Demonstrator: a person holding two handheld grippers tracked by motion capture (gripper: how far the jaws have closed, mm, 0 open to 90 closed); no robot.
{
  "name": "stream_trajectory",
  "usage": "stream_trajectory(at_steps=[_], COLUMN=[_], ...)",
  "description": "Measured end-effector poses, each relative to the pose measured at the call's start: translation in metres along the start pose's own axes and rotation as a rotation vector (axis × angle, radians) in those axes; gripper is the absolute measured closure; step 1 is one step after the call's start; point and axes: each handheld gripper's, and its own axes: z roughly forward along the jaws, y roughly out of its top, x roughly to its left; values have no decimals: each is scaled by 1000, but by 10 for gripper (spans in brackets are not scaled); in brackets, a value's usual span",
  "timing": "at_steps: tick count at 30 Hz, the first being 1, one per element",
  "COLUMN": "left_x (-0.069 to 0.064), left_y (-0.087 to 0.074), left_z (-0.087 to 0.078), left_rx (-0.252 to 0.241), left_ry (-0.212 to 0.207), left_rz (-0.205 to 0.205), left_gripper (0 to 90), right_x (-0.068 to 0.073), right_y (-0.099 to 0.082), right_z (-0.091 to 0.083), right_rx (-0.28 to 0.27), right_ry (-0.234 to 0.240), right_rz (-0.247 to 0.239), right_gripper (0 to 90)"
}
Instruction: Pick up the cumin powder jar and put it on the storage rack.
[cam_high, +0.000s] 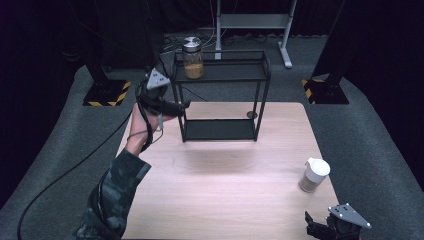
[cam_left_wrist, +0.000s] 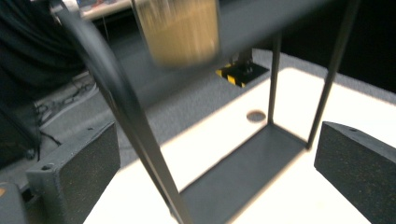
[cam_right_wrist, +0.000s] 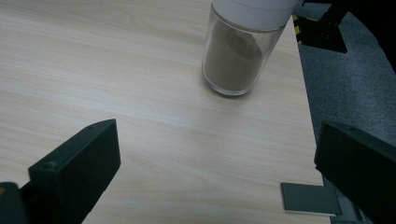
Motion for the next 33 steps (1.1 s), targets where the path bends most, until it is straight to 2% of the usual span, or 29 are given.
stream_trajectory(at_steps=[2, 3, 7, 10, 11, 12, 13, 17, 20, 22, 24, 26, 28, 30, 33], left_x=[-6, -6, -16, -34, -39, -48, -48, -63, -72, -79, -82, -79, -81, -80, -79], left_y=[-21, -21, -63, -99, -107, -126, -126, -169, -193, -203, -209, -209, -209, -208, -210], left_z=[-1, -1, -2, -1, 0, 1, 1, 4, 2, -1, 0, 2, 2, 5, 4], left_rx=[21, 21, 54, 109, 124, 161, 161, 235, 258, 252, 271, 287, 286, 300, 291], left_ry=[-2, -2, -21, 18, 28, 44, 44, 40, 57, 80, 92, 76, 83, 72, 75], left_rz=[-1, -1, -41, -55, -67, -94, -94, -137, -176, -199, -199, -203, -189, -198, -207], left_gripper=[0, 0, 0, 2, 3, 3, 2, 2, 4, 11, 10, 6, 10, 9, 11], right_x=[0, 0, 0, 1, 1, 1, 1, 2, 2, 1, 0, 0, -1, -1, 0], right_y=[0, 0, -1, -1, -1, -1, -1, -1, 0, -1, -2, -3, -4, -4, -4], right_z=[0, 0, 1, 1, 2, 3, 3, 5, 6, 7, 7, 8, 9, 9, 9], right_rx=[0, 0, 2, 2, 5, 6, 6, 10, 13, 12, 13, 14, 12, 6, 9], right_ry=[-1, -1, -4, -5, -5, -5, -5, -5, -1, 1, 0, 0, 2, 3, 1], right_rz=[-1, -1, 0, 1, -1, -1, -1, 3, 0, 4, 12, 11, 17, 21, 18], right_gripper=[0, 0, 0, 0, 0, 0, 0, 0, 0, 0, 0, 0, 0, 0, 0])
